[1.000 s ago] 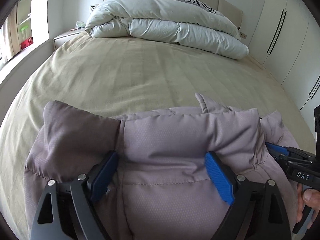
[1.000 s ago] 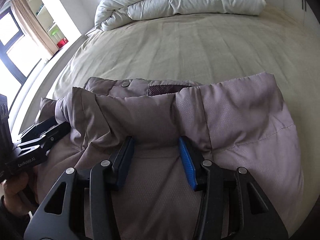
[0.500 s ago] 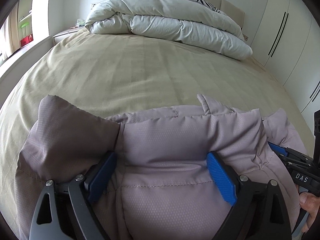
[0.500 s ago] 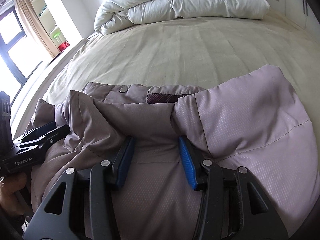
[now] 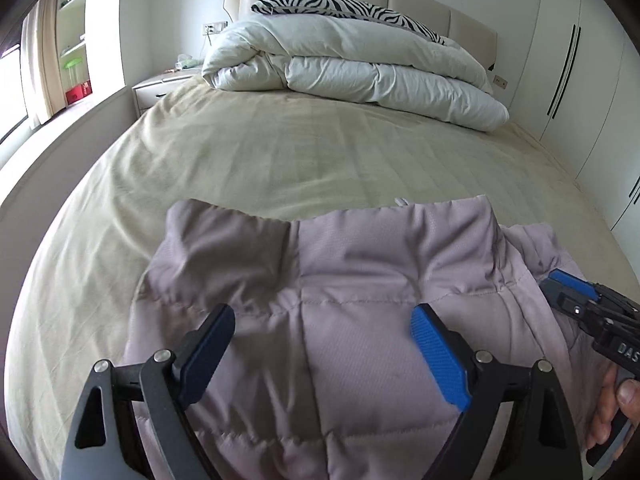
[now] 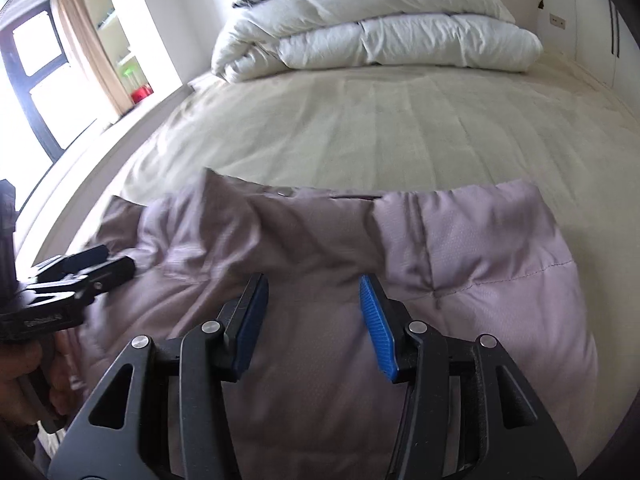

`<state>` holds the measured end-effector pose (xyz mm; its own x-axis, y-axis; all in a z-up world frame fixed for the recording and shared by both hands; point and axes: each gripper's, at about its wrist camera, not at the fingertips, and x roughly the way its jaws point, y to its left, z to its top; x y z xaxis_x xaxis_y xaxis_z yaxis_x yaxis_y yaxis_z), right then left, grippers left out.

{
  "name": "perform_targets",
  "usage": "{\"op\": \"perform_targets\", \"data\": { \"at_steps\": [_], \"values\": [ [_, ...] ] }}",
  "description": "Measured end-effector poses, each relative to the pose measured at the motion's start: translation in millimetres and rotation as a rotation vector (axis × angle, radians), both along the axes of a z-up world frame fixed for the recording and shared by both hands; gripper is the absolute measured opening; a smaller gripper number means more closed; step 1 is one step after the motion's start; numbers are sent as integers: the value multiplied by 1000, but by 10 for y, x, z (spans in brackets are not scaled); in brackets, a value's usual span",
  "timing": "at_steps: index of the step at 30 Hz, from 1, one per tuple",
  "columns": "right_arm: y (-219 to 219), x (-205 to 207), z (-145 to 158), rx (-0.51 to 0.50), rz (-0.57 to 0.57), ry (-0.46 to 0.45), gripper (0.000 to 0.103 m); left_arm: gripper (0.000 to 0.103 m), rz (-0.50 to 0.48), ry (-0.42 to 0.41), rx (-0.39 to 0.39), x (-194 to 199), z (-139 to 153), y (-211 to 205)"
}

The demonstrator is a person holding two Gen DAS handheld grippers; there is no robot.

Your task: Fold large clothes

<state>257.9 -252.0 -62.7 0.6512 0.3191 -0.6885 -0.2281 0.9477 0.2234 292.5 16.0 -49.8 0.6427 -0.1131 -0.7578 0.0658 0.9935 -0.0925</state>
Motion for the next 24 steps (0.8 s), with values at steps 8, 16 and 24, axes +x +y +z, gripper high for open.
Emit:
{"op": "perform_targets", "data": {
  "at_steps": [8, 16, 24],
  "values": [
    [507, -373, -235, -196, 84, 54, 47, 97, -10, 52, 71, -172, -196, 33],
    [526, -306, -449, -207, 86, 43, 48, 103, -9, 74, 65, -70, -375, 55],
    [242, -382, -154, -59, 84, 25, 49, 103, -14, 61, 57, -71, -394, 67]
  ]
}}
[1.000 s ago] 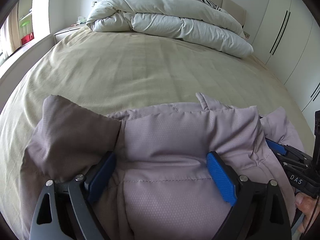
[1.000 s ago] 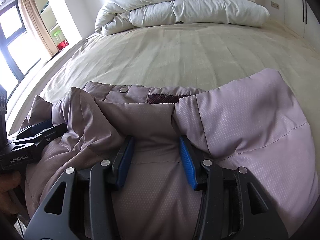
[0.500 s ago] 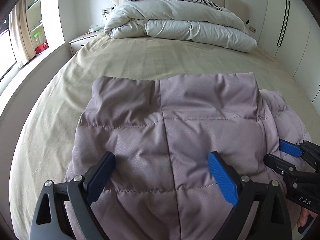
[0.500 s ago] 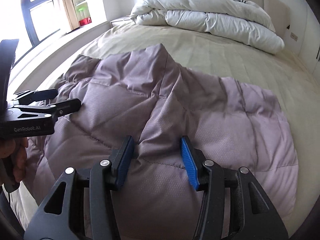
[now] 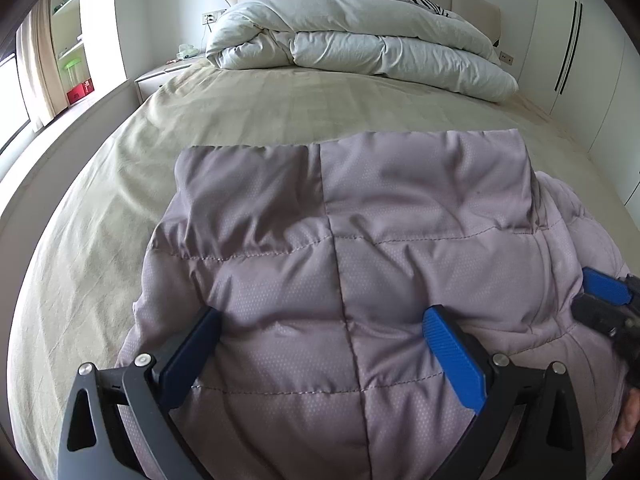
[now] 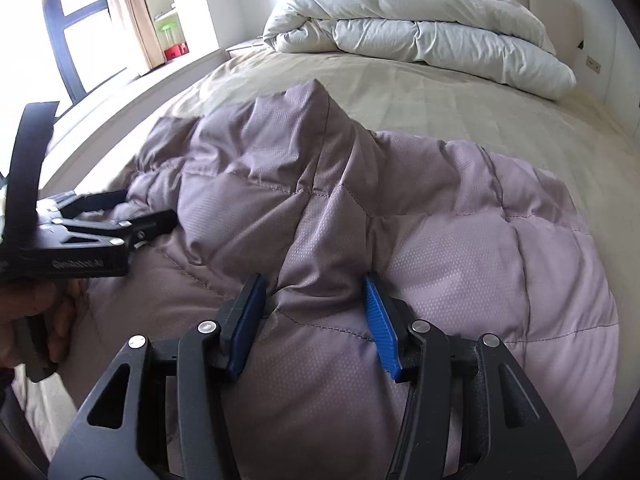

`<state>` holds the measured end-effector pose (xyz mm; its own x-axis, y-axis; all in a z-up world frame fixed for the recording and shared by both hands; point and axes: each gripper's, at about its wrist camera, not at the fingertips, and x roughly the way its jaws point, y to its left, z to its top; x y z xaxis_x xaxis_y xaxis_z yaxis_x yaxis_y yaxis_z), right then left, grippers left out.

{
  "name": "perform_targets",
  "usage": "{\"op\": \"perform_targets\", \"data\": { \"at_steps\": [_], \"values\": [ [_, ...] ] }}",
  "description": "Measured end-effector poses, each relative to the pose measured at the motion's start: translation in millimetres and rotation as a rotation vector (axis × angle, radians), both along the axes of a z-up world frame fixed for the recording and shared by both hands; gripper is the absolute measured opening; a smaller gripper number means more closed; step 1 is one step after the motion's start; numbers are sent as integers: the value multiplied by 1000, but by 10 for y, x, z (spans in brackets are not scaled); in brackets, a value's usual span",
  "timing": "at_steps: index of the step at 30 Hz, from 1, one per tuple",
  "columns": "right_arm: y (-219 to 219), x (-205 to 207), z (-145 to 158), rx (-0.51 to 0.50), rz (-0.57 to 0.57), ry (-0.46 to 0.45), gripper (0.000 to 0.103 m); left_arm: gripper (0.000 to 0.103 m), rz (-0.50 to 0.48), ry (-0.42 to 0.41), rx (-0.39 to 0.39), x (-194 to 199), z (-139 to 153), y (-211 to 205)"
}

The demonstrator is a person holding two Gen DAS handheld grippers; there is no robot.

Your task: Fold large clothes

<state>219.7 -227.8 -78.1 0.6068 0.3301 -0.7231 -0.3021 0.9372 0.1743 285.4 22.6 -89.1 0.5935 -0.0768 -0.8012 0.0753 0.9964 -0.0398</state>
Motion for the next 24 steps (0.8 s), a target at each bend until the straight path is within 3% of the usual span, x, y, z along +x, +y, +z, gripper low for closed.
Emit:
{"op": "perform_targets", "data": {
  "at_steps": [1, 4, 7, 9, 12, 17, 24],
  "values": [
    [-107, -26, 105, 15, -33, -33, 50, 103, -1, 0, -2, 2, 0, 2],
    [-479, -5, 276, -17, -157, -112, 66, 103, -2, -2, -6, 10, -5, 3],
    [-948, 175, 136, -55, -295, -62, 67, 103, -4, -1, -13, 7, -13, 10],
    [-1274, 253, -84, -20, -350, 9, 68, 103, -7, -2, -27, 25, -23, 22],
    [-1555, 206, -330, 113, -339, 11, 71, 103, -12, -6, -43, 55, -43, 19],
    [-1442, 188, -472, 14, -347, -23, 72, 103, -14, -14, -78, 91, -85, 49],
    [-1454, 153, -551, 49, -345, -28, 72, 103, -23, -23, -116, 94, -124, 89]
  ]
}}
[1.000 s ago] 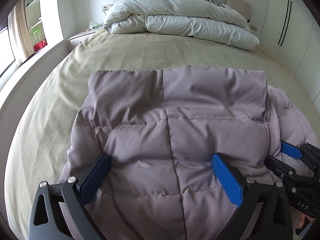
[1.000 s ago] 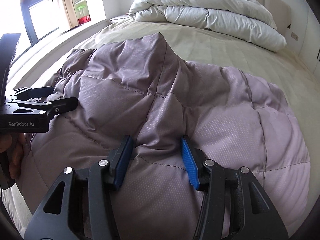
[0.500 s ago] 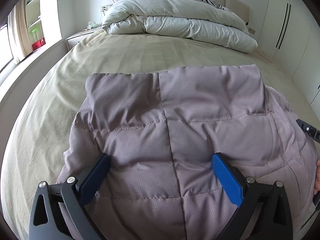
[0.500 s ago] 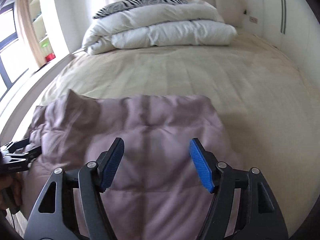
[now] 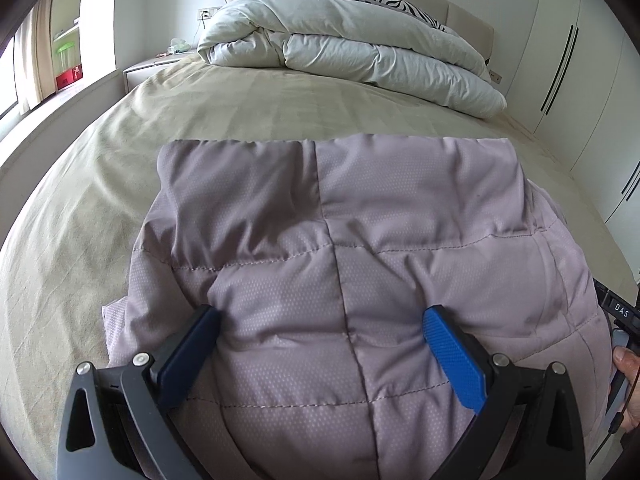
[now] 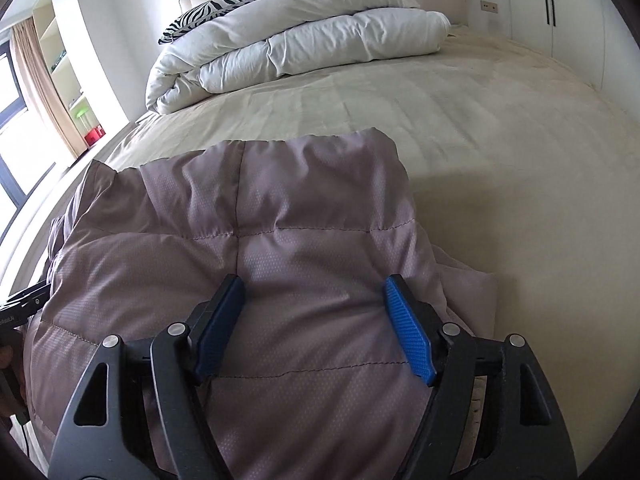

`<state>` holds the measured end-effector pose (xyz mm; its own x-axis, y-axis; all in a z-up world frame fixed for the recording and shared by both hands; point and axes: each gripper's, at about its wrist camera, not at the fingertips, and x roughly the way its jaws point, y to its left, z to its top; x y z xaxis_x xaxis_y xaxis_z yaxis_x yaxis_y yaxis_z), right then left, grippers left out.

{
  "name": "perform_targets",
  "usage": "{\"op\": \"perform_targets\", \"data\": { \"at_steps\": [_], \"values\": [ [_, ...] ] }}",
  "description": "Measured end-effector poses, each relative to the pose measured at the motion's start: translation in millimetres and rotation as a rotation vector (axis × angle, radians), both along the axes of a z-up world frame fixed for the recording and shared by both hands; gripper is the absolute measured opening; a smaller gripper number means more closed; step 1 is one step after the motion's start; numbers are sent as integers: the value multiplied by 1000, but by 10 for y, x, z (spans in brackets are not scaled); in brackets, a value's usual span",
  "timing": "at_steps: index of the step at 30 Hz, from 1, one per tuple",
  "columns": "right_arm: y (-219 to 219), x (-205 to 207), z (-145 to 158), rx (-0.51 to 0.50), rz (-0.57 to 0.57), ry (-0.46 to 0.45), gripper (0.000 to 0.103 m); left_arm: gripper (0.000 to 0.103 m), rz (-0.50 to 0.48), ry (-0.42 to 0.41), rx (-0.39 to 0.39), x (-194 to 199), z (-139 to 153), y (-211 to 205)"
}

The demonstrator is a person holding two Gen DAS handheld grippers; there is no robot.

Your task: Fold large clothes

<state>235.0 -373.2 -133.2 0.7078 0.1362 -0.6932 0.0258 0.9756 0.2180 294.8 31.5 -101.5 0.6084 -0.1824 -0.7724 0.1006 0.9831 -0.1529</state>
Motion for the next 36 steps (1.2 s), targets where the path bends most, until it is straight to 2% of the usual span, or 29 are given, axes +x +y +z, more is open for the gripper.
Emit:
{"op": "perform_targets", "data": {
  "at_steps": [5, 8, 11, 12, 14, 16, 18, 21, 23, 25, 28, 31, 33, 36],
  "values": [
    [19, 50, 27, -17, 5, 22, 72, 103, -4, 19, -28, -2, 50, 45],
    [-18, 37, 235, -17, 11, 80, 72, 98, 2, 8, -61, -182, 252, 187],
    [-155, -240, 518, 60, 15, -16, 72, 98, 52, -31, -82, -416, 389, 409],
    [-168, -312, 560, 52, 13, -36, 75, 98, 63, -27, -87, -447, 379, 453],
    [-128, -342, 499, 9, 26, 7, 77, 98, 62, 12, -67, -430, 264, 458],
    [-34, -300, 298, -51, 67, 82, 77, 101, 49, 28, -16, -410, 153, 388],
    [25, -349, 252, -111, 80, 35, 78, 102, 58, 22, 0, -431, 164, 373],
    [19, -383, 309, -94, 42, 54, 79, 101, 63, 27, -40, -526, 273, 457],
    [-14, -467, 445, -62, 36, 43, 79, 101, 54, 4, -90, -676, 409, 582],
    [-110, -634, 626, 27, 57, -23, 79, 101, 61, -32, -161, -851, 553, 806],
    [-365, -827, 780, 174, 82, -69, 97, 103, 113, -55, -334, -1060, 628, 1294],
    [-692, -937, 750, 299, 67, -27, 99, 103, 203, 12, -517, -1135, 458, 1755],
    [-906, -967, 650, 384, 51, 28, 99, 103, 236, 83, -578, -1112, 286, 1897],
    [-1132, -1004, 397, 482, 36, 92, 99, 103, 210, 177, -648, -1022, 55, 1866]
  ]
}}
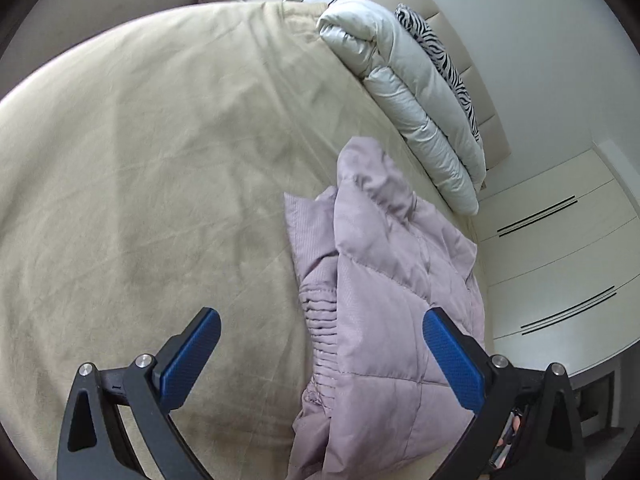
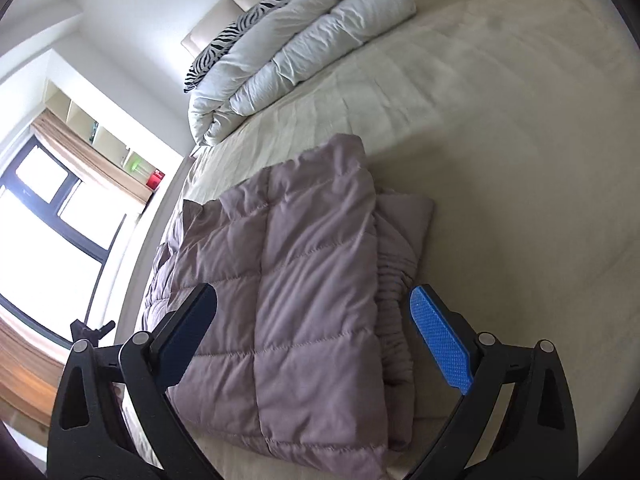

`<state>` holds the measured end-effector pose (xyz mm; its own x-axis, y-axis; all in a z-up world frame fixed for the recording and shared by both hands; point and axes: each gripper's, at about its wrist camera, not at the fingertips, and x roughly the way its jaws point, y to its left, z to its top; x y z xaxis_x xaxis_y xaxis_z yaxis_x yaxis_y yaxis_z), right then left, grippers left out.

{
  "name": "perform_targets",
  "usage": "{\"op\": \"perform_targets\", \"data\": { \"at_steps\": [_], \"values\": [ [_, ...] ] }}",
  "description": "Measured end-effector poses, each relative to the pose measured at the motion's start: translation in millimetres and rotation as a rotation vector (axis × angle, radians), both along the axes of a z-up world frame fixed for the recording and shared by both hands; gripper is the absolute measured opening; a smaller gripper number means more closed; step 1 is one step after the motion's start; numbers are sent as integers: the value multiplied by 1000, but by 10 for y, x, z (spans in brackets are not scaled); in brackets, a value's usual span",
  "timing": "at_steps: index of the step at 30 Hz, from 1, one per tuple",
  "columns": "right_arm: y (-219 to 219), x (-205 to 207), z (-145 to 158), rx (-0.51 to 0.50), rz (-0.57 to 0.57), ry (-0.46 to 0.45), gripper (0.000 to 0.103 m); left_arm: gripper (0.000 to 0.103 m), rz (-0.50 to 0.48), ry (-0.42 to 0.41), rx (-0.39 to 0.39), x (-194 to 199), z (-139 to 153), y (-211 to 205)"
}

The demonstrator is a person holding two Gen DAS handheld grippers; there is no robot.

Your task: Fold large clothes

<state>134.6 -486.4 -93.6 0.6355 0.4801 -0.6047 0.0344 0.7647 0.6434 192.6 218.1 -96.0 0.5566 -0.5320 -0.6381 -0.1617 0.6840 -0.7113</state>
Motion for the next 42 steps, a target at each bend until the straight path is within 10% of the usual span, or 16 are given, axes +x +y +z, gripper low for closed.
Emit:
{"op": "perform_targets", "data": {
  "at_steps": [7, 18, 23, 26, 33, 42],
  "values": [
    [-208, 182, -554, 220, 8, 81, 99, 103, -22, 54, -117, 239, -285, -207],
    [181, 811, -847, 205, 160, 140, 100, 101, -189, 78, -100, 538, -318, -523],
    [409, 1044, -892, 141, 198, 177, 97, 72, -233, 103, -157, 620, -408, -596],
    [468, 1067, -894, 141, 207, 176, 79, 57, -245, 96, -222, 603, -478, -568],
    [683, 907, -547, -8, 192, 108, 47, 36, -247, 52, -182, 511, -248, -612],
    [1008, 412, 178, -68, 204, -24, 36, 29, -260, -33, -128, -3, 383, -553]
  ]
}}
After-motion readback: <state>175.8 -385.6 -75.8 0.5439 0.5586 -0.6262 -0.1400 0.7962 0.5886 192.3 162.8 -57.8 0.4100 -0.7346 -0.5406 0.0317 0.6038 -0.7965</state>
